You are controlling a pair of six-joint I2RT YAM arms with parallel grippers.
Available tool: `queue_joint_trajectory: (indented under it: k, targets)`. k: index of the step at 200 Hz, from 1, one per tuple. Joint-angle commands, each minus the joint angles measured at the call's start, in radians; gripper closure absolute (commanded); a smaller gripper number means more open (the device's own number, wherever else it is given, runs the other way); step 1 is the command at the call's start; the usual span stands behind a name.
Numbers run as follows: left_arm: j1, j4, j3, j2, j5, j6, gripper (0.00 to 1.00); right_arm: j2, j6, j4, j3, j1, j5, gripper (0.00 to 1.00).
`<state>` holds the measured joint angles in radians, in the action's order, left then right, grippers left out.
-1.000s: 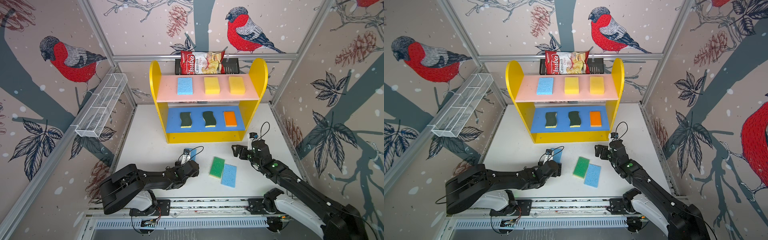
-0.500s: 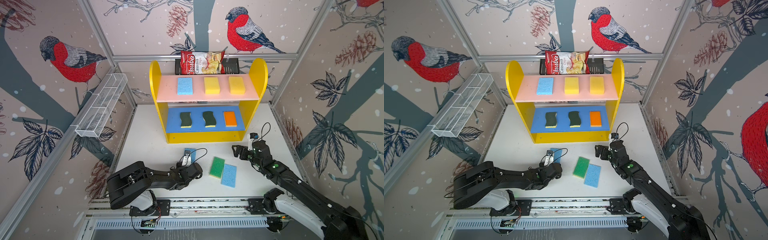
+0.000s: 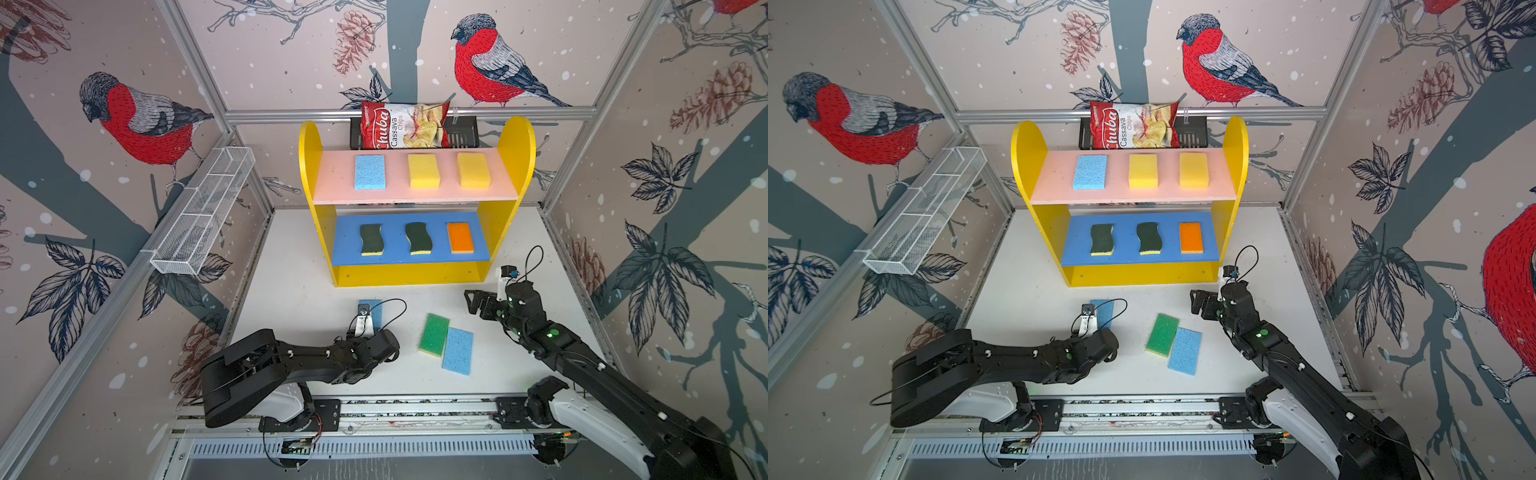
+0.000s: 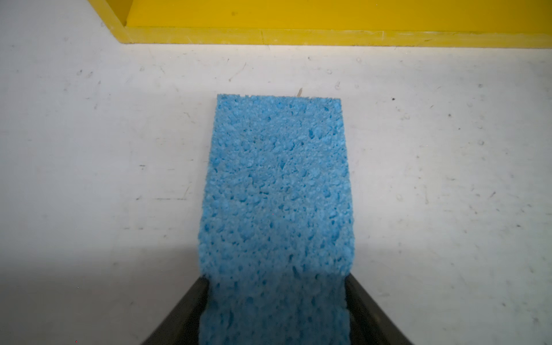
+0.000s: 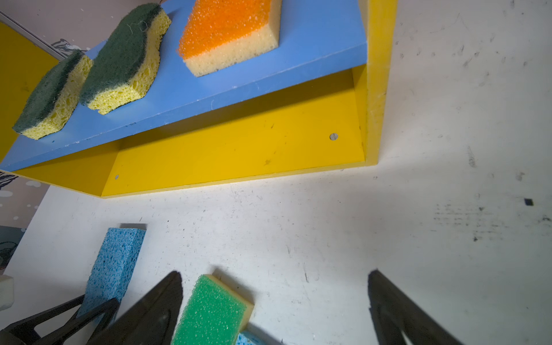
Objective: Place and organize the cleaning sponges onto the shelf
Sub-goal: 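Carry the blue sponge with the left gripper toward the shelf's lower front edge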
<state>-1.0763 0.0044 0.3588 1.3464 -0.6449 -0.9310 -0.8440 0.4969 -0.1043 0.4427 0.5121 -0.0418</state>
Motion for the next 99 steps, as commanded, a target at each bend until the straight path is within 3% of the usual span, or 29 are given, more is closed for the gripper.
queue_joint_trajectory:
  k: [1, 61, 99]
  targets:
    - [0.002, -0.077, -0.02, -0.062, 0.041, -0.028, 0.36, 0.001, 0.0, 0.026, -0.002, 0.0, 0.01, 0.04]
    - [0.041, -0.033, -0.059, -0.221, -0.055, 0.009, 0.35, -0.005, 0.003, 0.06, -0.019, 0.003, 0.031, 0.04]
    - [0.1, 0.054, -0.064, -0.234, -0.064, 0.089, 0.34, -0.016, -0.004, 0.073, -0.018, 0.003, 0.039, 0.04]
